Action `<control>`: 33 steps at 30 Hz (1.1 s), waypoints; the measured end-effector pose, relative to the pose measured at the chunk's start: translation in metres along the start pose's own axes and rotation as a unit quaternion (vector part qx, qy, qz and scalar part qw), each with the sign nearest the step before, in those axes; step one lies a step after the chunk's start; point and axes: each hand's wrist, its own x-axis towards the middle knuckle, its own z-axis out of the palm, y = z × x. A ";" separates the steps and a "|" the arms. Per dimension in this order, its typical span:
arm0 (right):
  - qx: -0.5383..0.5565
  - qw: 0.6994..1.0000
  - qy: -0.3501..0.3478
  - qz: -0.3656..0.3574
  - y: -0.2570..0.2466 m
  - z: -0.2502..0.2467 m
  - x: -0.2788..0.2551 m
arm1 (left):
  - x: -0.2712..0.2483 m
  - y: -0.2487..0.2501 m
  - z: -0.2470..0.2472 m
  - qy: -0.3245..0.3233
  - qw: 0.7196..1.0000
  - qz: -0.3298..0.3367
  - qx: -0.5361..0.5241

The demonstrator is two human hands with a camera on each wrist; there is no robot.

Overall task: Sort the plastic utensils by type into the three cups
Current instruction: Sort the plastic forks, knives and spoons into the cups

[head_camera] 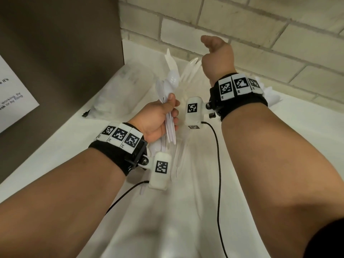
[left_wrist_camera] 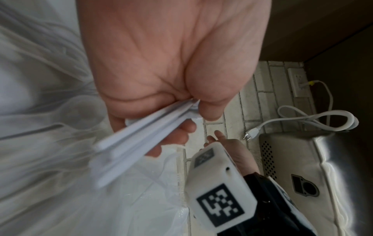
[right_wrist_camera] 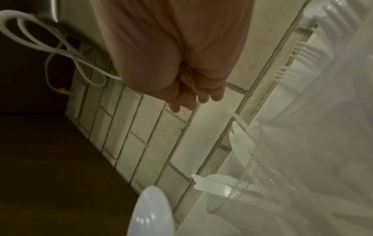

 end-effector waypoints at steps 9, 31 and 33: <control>0.053 0.992 -0.112 0.027 -0.014 -0.014 -0.054 | -0.003 -0.002 0.008 0.013 0.994 0.042 0.101; -0.064 0.982 -0.172 0.037 0.011 -0.030 -0.095 | -0.003 -0.022 0.021 -0.010 0.979 0.086 0.186; -0.037 0.983 -0.173 0.058 0.008 -0.032 -0.095 | -0.004 -0.021 0.020 -0.053 0.977 0.096 0.182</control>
